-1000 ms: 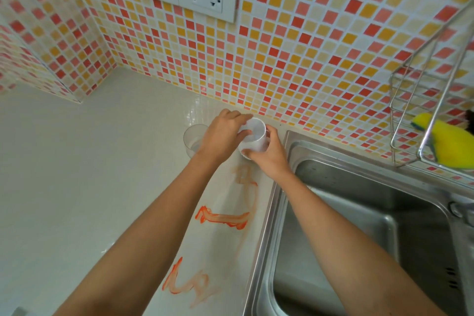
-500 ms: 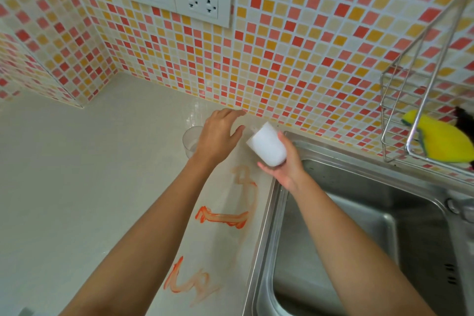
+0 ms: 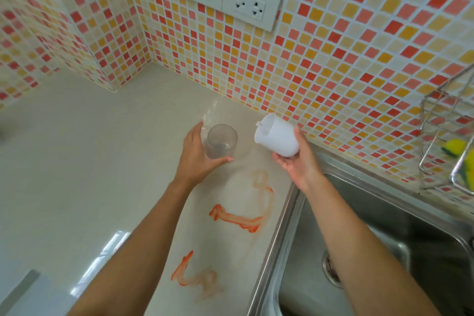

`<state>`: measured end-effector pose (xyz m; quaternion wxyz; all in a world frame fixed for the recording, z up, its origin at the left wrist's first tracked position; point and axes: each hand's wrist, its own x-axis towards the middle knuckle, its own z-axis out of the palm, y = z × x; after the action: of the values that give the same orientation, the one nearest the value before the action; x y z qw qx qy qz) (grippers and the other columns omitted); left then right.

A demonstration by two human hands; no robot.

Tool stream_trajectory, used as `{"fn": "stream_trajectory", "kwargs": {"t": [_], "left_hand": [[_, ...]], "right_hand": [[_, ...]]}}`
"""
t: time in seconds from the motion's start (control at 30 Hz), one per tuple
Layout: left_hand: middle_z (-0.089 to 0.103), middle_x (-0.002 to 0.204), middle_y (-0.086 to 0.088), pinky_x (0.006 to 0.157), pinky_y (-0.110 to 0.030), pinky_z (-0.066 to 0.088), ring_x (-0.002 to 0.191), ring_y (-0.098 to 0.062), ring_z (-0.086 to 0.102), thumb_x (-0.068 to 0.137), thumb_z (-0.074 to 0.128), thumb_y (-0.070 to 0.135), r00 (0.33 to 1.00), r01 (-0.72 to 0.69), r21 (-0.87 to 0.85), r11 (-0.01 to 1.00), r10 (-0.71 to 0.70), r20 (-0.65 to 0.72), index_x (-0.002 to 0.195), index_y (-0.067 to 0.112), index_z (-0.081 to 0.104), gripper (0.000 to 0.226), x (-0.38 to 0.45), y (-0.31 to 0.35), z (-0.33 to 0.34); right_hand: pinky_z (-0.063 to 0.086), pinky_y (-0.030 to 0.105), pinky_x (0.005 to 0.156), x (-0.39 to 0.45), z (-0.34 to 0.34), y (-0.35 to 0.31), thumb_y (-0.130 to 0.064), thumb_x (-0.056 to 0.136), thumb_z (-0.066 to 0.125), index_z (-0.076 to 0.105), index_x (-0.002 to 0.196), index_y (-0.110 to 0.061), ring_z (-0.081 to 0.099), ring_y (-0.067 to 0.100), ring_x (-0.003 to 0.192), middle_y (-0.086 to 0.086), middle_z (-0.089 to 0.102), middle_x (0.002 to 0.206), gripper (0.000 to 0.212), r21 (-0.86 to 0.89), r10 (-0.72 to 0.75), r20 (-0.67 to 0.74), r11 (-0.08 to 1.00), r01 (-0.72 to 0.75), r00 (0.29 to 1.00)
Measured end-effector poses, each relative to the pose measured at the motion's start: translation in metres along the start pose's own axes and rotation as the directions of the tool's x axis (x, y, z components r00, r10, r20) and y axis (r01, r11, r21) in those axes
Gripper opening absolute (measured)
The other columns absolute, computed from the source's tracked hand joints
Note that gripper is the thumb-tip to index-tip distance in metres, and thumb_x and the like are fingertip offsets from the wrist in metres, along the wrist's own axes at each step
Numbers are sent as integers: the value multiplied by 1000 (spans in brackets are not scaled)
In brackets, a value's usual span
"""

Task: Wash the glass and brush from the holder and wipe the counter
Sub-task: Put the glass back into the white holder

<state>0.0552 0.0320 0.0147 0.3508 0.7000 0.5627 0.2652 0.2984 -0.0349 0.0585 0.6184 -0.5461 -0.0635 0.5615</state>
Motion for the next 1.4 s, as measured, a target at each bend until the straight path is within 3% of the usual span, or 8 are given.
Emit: {"fn": "stream_trajectory", "kwargs": {"t": [0.17, 0.3, 0.5, 0.73, 0.9, 1.27, 1.33, 1.4], "left_hand": [[54, 134, -4, 95, -20, 37, 122, -20, 52, 64, 88, 35, 994, 4, -79, 997, 4, 111, 138, 13, 44, 89, 15, -15, 9], [59, 128, -1, 88, -17, 39, 112, -18, 57, 64, 89, 32, 995, -27, -131, 991, 40, 91, 132, 14, 48, 81, 19, -20, 11], [64, 121, 4, 93, -30, 50, 108, -15, 61, 57, 92, 34, 991, -37, -220, 975, 64, 116, 128, 19, 53, 83, 16, -21, 11], [63, 122, 5, 93, -31, 51, 109, -15, 62, 56, 93, 32, 985, 50, -291, 955, 2, 175, 131, 19, 47, 89, 12, -25, 12], [59, 131, 4, 95, -24, 49, 113, -11, 59, 59, 92, 30, 980, 87, -338, 937, -20, 197, 143, 22, 35, 102, 9, -27, 13], [67, 114, 12, 84, -23, 55, 100, -4, 65, 64, 87, 28, 987, 50, -383, 922, 13, 160, 130, 31, 53, 74, 0, -24, 16], [66, 115, 14, 81, -13, 50, 100, 3, 63, 66, 85, 29, 987, 63, -370, 927, -2, 163, 133, 32, 51, 76, 0, -21, 16], [65, 117, 15, 82, -10, 49, 102, 2, 63, 65, 87, 31, 985, 58, -345, 937, 2, 173, 135, 33, 48, 79, 2, -20, 15]], "right_hand": [[58, 45, 84, -1, 35, 3, -36, 74, 81, 52, 124, -24, 64, 21, 109, 5, 61, 124, 59, -316, -214, 7, 926, 206, 977], [53, 22, 83, -8, 59, 6, -31, 72, 85, 52, 119, -30, 61, 8, 103, -8, 57, 120, 57, -662, -437, 179, 609, 437, 881], [31, -1, 88, -17, 82, 18, -33, 67, 87, 52, 129, -25, 45, 0, 110, -8, 51, 126, 72, -770, -444, 512, 144, 622, 736], [44, 36, 102, -23, 95, 20, -35, 75, 80, 44, 140, -25, 41, 21, 127, -2, 38, 144, 75, -717, -275, 695, -191, 671, 664], [42, 40, 102, -20, 104, 19, -34, 78, 78, 41, 144, -26, 35, 24, 132, 0, 33, 150, 75, -669, -136, 734, -317, 673, 666], [43, 38, 104, 2, 85, 51, -32, 76, 80, 38, 144, -33, 42, 21, 129, -4, 28, 152, 79, -743, -147, 668, -87, 663, 729], [38, 28, 107, 2, 86, 53, -39, 74, 80, 31, 147, -37, 35, 10, 134, -7, 22, 156, 88, -786, -151, 598, 81, 613, 787], [29, 23, 110, -1, 83, 57, -52, 76, 74, 15, 152, -40, 27, 4, 139, -11, 20, 158, 97, -796, -133, 445, 393, 459, 886]]}}
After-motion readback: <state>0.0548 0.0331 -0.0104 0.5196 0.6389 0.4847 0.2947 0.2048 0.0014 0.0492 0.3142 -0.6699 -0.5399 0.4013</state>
